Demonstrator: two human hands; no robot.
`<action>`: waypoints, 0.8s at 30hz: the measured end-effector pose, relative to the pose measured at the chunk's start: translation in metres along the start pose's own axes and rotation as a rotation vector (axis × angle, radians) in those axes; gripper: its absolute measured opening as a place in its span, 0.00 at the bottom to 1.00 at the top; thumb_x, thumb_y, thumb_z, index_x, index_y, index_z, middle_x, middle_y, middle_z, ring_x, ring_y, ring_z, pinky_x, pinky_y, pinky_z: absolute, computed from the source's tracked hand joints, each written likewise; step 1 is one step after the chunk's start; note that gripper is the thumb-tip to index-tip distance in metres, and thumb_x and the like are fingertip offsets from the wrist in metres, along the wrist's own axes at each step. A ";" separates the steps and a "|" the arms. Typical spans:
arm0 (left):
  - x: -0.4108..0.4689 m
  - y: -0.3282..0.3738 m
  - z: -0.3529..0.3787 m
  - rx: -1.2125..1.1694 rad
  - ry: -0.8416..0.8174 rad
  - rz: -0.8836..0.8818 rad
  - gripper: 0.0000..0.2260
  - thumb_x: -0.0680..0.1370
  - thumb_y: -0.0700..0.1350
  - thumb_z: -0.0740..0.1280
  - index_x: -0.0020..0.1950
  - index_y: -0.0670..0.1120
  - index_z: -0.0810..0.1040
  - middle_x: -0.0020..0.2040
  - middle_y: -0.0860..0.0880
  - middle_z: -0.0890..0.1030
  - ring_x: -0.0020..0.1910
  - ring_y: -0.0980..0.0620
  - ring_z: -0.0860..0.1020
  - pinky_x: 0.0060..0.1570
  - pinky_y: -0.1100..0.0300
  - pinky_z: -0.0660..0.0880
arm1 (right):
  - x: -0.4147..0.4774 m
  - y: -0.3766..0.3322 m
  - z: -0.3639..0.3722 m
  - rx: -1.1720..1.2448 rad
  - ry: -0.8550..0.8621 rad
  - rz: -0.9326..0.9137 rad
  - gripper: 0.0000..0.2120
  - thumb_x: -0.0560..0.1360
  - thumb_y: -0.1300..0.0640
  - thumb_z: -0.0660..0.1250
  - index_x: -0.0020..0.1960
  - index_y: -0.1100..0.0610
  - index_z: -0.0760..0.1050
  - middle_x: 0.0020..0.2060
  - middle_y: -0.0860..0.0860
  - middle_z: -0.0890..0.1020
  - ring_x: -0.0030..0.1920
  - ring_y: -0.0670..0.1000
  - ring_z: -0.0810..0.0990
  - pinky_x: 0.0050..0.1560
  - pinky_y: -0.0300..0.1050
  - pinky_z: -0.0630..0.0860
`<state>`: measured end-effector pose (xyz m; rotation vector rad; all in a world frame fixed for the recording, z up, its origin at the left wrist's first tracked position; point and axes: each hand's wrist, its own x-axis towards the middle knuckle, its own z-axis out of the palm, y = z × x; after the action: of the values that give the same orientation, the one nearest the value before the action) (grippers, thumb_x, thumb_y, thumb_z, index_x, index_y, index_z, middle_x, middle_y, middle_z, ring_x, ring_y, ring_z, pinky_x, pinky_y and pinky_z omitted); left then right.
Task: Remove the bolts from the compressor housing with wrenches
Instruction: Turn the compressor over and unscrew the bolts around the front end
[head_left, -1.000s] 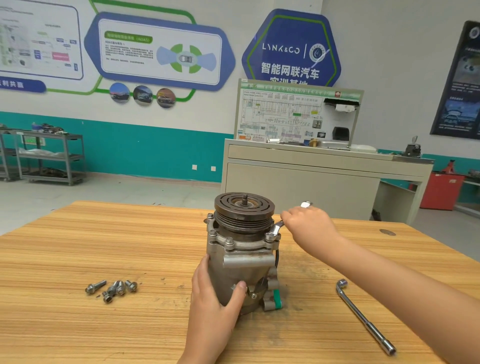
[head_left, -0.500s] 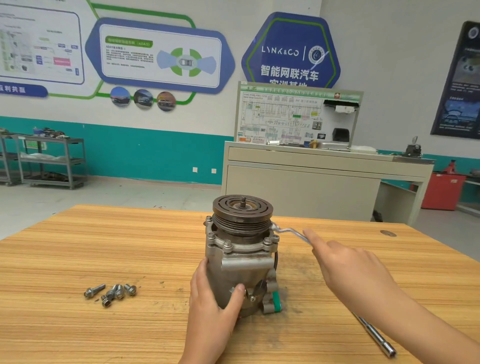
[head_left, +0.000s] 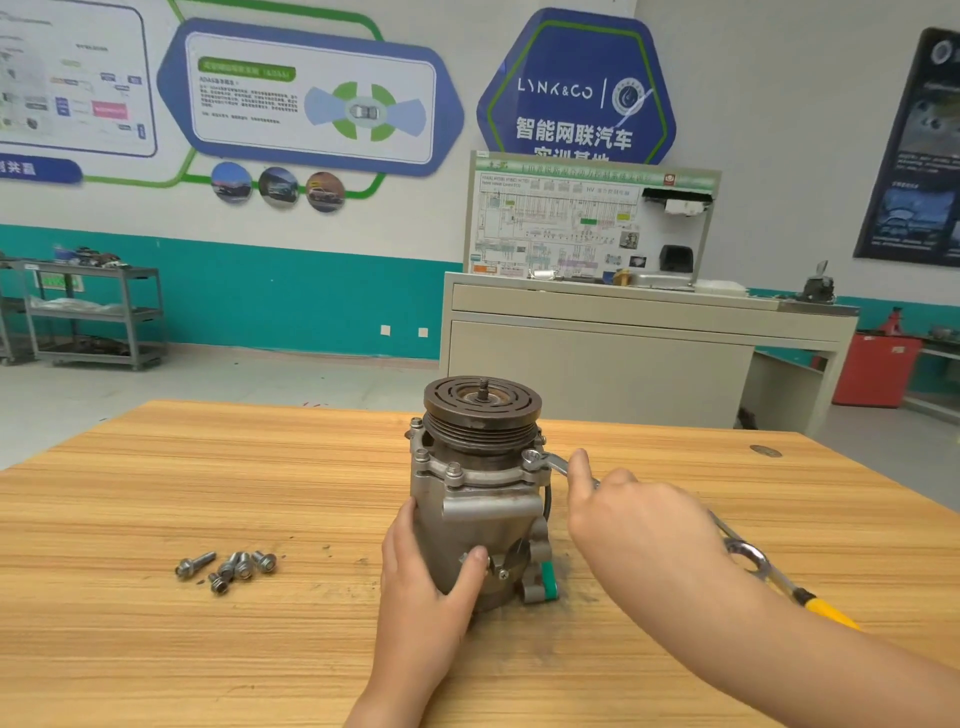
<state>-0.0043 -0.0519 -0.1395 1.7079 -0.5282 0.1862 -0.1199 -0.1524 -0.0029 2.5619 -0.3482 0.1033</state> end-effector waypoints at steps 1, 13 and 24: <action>0.000 0.001 0.000 -0.003 0.000 -0.001 0.37 0.73 0.51 0.70 0.76 0.52 0.53 0.67 0.58 0.59 0.65 0.63 0.58 0.63 0.63 0.58 | 0.000 0.004 -0.002 0.001 -0.015 0.001 0.31 0.75 0.71 0.52 0.73 0.68 0.40 0.54 0.59 0.73 0.50 0.59 0.78 0.30 0.46 0.64; -0.001 0.004 -0.001 0.003 0.003 0.005 0.36 0.74 0.48 0.70 0.76 0.50 0.54 0.73 0.51 0.60 0.70 0.55 0.60 0.70 0.58 0.60 | 0.010 0.031 0.002 -0.132 0.104 -0.079 0.32 0.74 0.70 0.55 0.74 0.62 0.45 0.35 0.51 0.70 0.30 0.52 0.65 0.23 0.42 0.57; 0.001 0.002 0.000 0.014 0.009 -0.003 0.37 0.73 0.51 0.70 0.76 0.49 0.53 0.74 0.50 0.60 0.71 0.54 0.59 0.66 0.62 0.58 | 0.010 0.038 0.001 -0.162 0.130 -0.080 0.34 0.74 0.69 0.56 0.75 0.58 0.44 0.30 0.49 0.61 0.26 0.49 0.60 0.23 0.42 0.58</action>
<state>-0.0046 -0.0519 -0.1378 1.7203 -0.5188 0.1961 -0.1204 -0.1864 0.0168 2.3908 -0.1964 0.2024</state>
